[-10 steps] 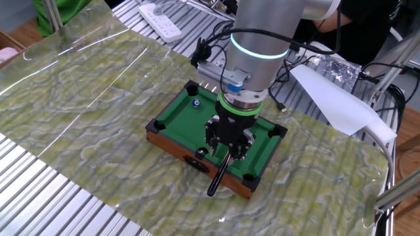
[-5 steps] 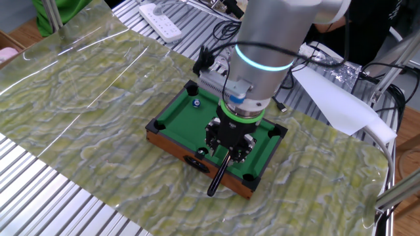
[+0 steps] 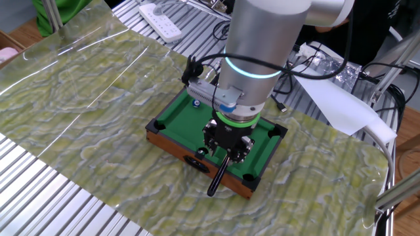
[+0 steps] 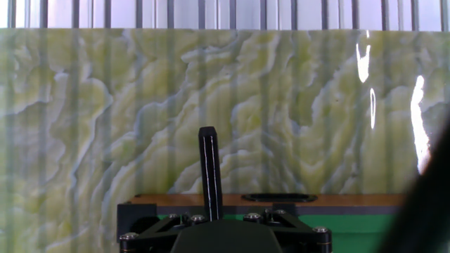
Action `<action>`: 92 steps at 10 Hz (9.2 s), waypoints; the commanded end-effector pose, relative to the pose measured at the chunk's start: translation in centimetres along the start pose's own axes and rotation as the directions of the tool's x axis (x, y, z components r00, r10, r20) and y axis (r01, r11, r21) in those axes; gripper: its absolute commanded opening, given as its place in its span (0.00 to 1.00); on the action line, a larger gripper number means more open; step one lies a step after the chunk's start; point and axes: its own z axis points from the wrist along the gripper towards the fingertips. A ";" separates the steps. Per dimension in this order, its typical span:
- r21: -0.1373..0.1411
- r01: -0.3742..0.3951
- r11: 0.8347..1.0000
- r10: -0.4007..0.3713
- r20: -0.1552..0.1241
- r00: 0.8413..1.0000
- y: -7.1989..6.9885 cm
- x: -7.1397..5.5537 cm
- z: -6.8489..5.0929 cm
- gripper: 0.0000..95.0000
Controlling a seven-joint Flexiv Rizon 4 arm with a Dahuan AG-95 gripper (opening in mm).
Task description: Hit the pool ball
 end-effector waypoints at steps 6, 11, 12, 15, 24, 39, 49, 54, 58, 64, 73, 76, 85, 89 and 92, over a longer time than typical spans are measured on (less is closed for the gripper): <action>0.004 -0.099 0.995 0.099 -0.009 0.995 -0.1 0.2 0.0 0.60; -0.015 -0.046 0.999 0.046 -0.027 0.999 -0.1 0.2 0.0 0.60; -0.019 -0.033 0.999 0.033 -0.027 0.999 -0.1 0.2 0.0 0.60; -0.024 -0.005 1.000 0.005 -0.020 1.000 -0.1 0.2 0.0 0.60; -0.034 0.039 0.999 -0.039 -0.009 0.999 -0.1 0.2 0.0 0.40; -0.064 0.085 0.994 -0.085 0.004 0.996 1.9 0.3 -0.6 0.40; -0.010 0.081 0.997 -0.081 0.034 0.996 3.5 -3.1 0.7 0.60; 0.005 0.080 0.997 -0.080 0.033 0.996 1.8 -3.5 1.7 0.60; 0.010 0.073 0.997 -0.073 0.025 0.997 1.8 -3.5 1.8 0.40; 0.017 0.080 0.997 -0.081 0.028 0.996 1.7 -4.0 2.8 0.40; 0.030 0.087 0.996 -0.087 0.027 0.996 1.4 -4.3 4.1 0.40; 0.033 0.087 0.996 -0.088 0.027 0.996 1.5 -4.2 4.1 0.40; 0.030 0.107 0.994 -0.108 0.037 0.993 1.6 -3.9 4.3 0.00; 0.030 0.108 0.994 -0.109 0.040 0.993 2.0 -4.7 3.2 0.00; 0.031 0.105 0.994 -0.106 0.038 0.994 2.4 -5.3 2.1 0.00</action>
